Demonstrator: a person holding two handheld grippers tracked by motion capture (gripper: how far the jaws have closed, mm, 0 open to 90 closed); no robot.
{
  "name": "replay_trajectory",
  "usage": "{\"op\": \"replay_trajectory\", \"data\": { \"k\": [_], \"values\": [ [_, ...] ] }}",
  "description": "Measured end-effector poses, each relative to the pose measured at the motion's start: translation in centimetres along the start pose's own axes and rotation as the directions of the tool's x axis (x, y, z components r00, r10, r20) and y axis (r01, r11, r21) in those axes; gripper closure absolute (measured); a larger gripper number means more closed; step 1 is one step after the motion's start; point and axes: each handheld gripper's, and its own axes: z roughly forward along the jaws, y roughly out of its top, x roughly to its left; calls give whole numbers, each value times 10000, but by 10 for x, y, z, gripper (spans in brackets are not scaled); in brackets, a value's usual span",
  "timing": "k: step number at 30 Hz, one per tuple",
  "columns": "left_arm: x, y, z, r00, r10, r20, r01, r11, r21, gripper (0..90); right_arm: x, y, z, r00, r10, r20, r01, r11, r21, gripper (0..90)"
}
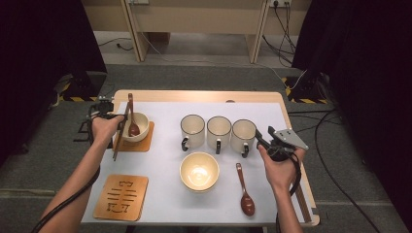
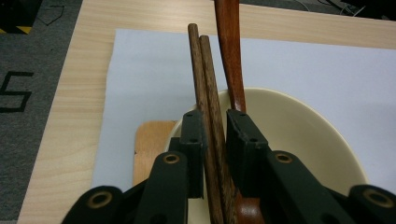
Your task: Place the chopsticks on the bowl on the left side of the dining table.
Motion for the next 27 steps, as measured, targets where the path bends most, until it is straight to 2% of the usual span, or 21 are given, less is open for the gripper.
{"op": "replay_trajectory", "data": {
  "k": [9, 13, 18, 20, 24, 27],
  "values": [
    [2, -2, 0, 10000, -95, -20, 94, 9999, -79, 746, -1, -1, 1, 10000, 7, 12, -7, 10000, -17, 494],
    [2, -3, -3, 10000, -88, 7, 88, 9998, -200, 693, 0, 0, 0, 10000, -24, 29, 24, 10000, 17, 494],
    [2, -5, -8, 9999, 12, 155, -9, 9997, -250, 680, 0, 0, 0, 10000, 17, 1, -17, 10000, 24, 493],
    [1, -6, -14, 9993, 104, 348, -92, 9994, -331, 681, 1, 0, 0, 10000, -8, -4, 8, 10000, 22, 493],
    [4, -11, -31, 9972, 323, 674, -291, 9985, -474, 750, 0, 1, -2, 10000, 47, 30, -47, 10000, -3, 493],
    [8, -19, -47, 9936, 722, 868, -683, 9966, -470, 833, -1, 1, -2, 10000, 47, 30, -47, 10000, -49, 493]
  ]
}}
